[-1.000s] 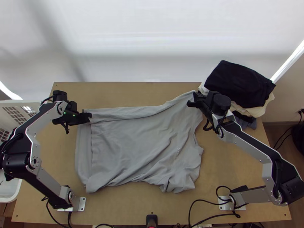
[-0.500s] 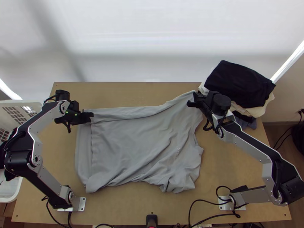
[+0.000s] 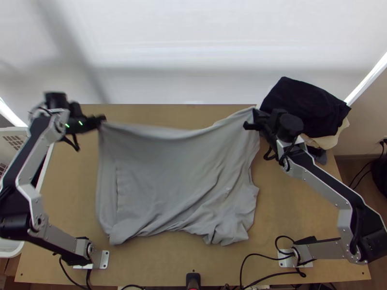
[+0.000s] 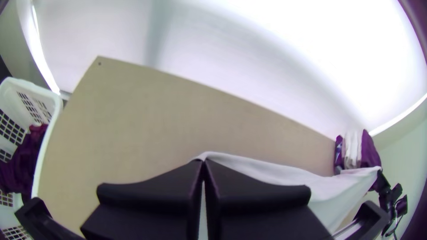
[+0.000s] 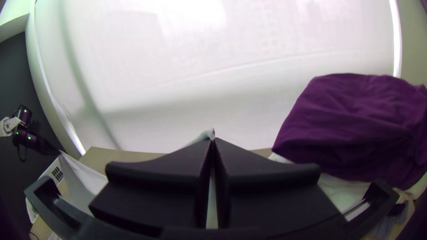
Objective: Fold the t-shirt
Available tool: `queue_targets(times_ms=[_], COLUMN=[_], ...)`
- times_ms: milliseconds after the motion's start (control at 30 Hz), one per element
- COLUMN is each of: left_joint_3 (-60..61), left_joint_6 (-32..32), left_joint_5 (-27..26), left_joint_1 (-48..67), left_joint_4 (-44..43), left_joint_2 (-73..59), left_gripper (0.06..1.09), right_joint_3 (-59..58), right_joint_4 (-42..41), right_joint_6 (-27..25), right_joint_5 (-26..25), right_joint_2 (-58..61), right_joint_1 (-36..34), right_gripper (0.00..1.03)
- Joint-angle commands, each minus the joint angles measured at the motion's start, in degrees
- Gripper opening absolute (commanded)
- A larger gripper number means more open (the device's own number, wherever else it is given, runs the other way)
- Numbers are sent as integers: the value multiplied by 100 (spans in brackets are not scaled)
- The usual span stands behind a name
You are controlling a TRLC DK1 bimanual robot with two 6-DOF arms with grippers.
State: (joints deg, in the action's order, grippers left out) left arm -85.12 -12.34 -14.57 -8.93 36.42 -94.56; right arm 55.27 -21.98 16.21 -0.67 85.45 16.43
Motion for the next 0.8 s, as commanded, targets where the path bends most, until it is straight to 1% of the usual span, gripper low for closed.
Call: queue_targets(times_ms=[0, 67, 133, 233, 367, 567, 633, 667, 767], left_joint_3=[-646, -901, -1121, -1402, -2114, -3582, -4083, -4285, -4346], left_joint_6=[-190, -190, -190, -278, -489, -586, -753, -858, -955], left_joint_5=[-37, -29, -29, -29, -37, -20, 59, 121, 472], left_joint_1=[-39, -39, -39, -56, -144, -197, -250, -259, -285], left_joint_4=[383, 506, 655, 682, 726, 858, 849, 787, 146], left_joint_2=[228, 237, 237, 254, 140, -62, -80, -71, 245], left_gripper=[10, 10, 10, 10, 10, 10, 10, 10, 10], right_joint_3=[353, 450, 608, 995, 1795, 3263, 3755, 4010, 4783], right_joint_4=[-149, -149, -149, -96, -8, 229, 229, 247, 264], right_joint_6=[-241, -285, -329, -355, -575, -786, -882, -970, -1366], right_joint_5=[-83, -100, -223, -329, -382, -390, -390, -399, -513], right_joint_2=[-283, -336, -345, -310, -134, 95, 165, 200, 288], right_joint_1=[-78, -78, -78, -78, -192, -403, -500, -518, -518], right_gripper=[3, 3, 3, 3, 3, 3, 3, 3, 3])
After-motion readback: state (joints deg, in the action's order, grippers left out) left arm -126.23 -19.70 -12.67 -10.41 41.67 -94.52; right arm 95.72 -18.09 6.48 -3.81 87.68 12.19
